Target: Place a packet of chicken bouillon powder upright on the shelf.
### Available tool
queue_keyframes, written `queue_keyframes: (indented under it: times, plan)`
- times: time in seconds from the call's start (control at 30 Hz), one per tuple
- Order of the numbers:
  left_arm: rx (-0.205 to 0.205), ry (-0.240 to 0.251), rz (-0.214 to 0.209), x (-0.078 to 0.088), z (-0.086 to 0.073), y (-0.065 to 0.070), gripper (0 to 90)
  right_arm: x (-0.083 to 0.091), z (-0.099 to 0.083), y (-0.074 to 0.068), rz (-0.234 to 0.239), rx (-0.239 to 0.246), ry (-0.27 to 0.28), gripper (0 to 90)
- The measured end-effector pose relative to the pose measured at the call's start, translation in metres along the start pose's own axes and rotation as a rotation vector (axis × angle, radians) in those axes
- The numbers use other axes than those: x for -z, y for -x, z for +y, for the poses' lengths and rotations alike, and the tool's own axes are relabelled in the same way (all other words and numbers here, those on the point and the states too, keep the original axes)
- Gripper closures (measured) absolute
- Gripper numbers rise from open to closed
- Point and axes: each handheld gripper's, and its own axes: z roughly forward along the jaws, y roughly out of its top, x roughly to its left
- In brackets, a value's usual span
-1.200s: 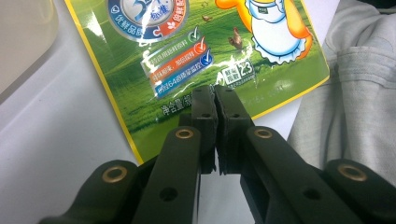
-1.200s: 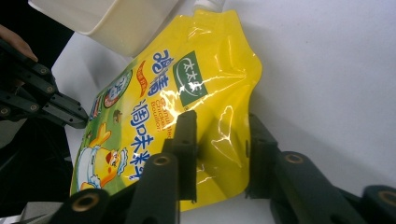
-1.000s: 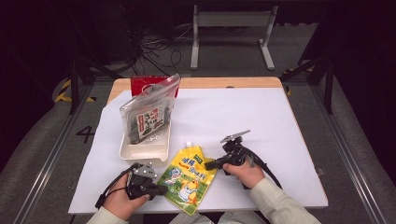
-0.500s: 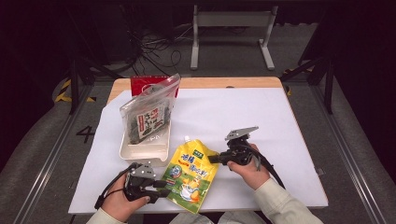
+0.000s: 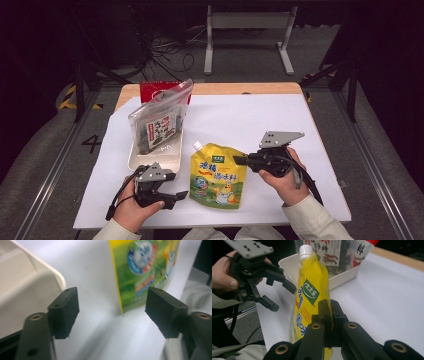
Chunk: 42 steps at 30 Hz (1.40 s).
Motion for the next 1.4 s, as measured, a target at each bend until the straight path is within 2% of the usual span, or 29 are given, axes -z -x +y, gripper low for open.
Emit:
queue_keyframes:
  times: [0.07, 0.1, 0.17, 0.23, 0.33, 0.43, 0.6, 0.77, 0.83, 0.9, 0.97, 1.03, 1.07, 1.1, 1.13, 1.17, 1.27, 1.3, 1.33, 1.4]
  plan:
    - [-0.005, 0.005, -0.006, -0.003, 0.004, 0.001, 25.2, 0.004, 0.004, -0.006, -0.007, 0.041, 0.014, 89.2]
    - [-0.008, -0.012, -0.005, -0.004, 0.006, 0.003, 24.4, 0.006, 0.005, -0.009, -0.009, 0.061, 0.018, 89.2]
    - [-0.024, -0.028, 0.002, -0.006, 0.009, 0.005, 23.4, 0.008, 0.007, -0.015, -0.01, 0.099, 0.024, 89.3]
    - [-0.049, -0.024, 0.018, -0.005, 0.01, 0.008, 21.7, 0.009, 0.008, -0.018, -0.008, 0.126, 0.026, 89.2]
    - [-0.061, 0.018, -0.003, 0.0, 0.01, 0.011, 22.8, 0.012, 0.009, -0.023, -0.004, 0.155, 0.032, 89.3]
    - [-0.071, 0.033, -0.015, 0.003, 0.011, 0.016, 24.1, 0.015, 0.01, -0.025, -0.005, 0.172, 0.037, 89.3]
    - [-0.088, 0.094, 0.007, 0.003, 0.016, 0.018, 19.3, 0.025, 0.013, -0.031, -0.009, 0.215, 0.066, 89.3]
    - [-0.126, 0.153, 0.022, -0.001, 0.023, 0.014, 14.2, 0.034, 0.016, -0.035, 0.002, 0.235, 0.093, 89.3]
    - [-0.159, 0.181, -0.009, -0.008, 0.028, 0.018, 13.5, 0.036, 0.017, -0.039, 0.029, 0.244, 0.113, 89.3]
    - [-0.171, 0.187, -0.022, -0.01, 0.03, 0.019, 13.6, 0.036, 0.018, -0.04, 0.037, 0.246, 0.118, 89.3]
    - [-0.202, 0.199, -0.065, -0.014, 0.032, 0.023, 19.3, 0.035, 0.018, -0.043, 0.054, 0.257, 0.128, 89.3]
    - [-0.229, 0.199, -0.097, -0.017, 0.033, 0.025, 29.9, 0.034, 0.018, -0.044, 0.066, 0.262, 0.137, 89.3]
    - [-0.24, 0.195, -0.144, -0.018, 0.034, 0.028, 46.2, 0.034, 0.018, -0.045, 0.068, 0.265, 0.147, 89.3]
    - [-0.255, 0.192, -0.156, -0.019, 0.035, 0.03, 49.9, 0.034, 0.018, -0.045, 0.07, 0.265, 0.151, 89.3]
    - [-0.255, 0.192, -0.156, -0.019, 0.035, 0.03, 58.0, 0.034, 0.018, -0.045, 0.07, 0.265, 0.151, 89.3]
    - [-0.28, 0.17, -0.16, -0.018, 0.036, 0.033, 64.9, 0.034, 0.017, -0.045, 0.069, 0.264, 0.158, 89.1]
    - [-0.296, 0.163, -0.169, -0.018, 0.037, 0.036, 72.3, 0.036, 0.017, -0.043, 0.072, 0.253, 0.173, 88.5]
    - [-0.277, 0.148, -0.19, -0.016, 0.039, 0.037, 72.5, 0.036, 0.017, -0.042, 0.071, 0.25, 0.176, 88.1]
    - [-0.277, 0.148, -0.19, -0.016, 0.039, 0.037, 72.8, 0.036, 0.017, -0.042, 0.071, 0.25, 0.176, 88.1]
    - [-0.286, 0.127, -0.187, -0.012, 0.04, 0.037, 73.0, 0.037, 0.017, -0.041, 0.078, 0.248, 0.187, 81.2]
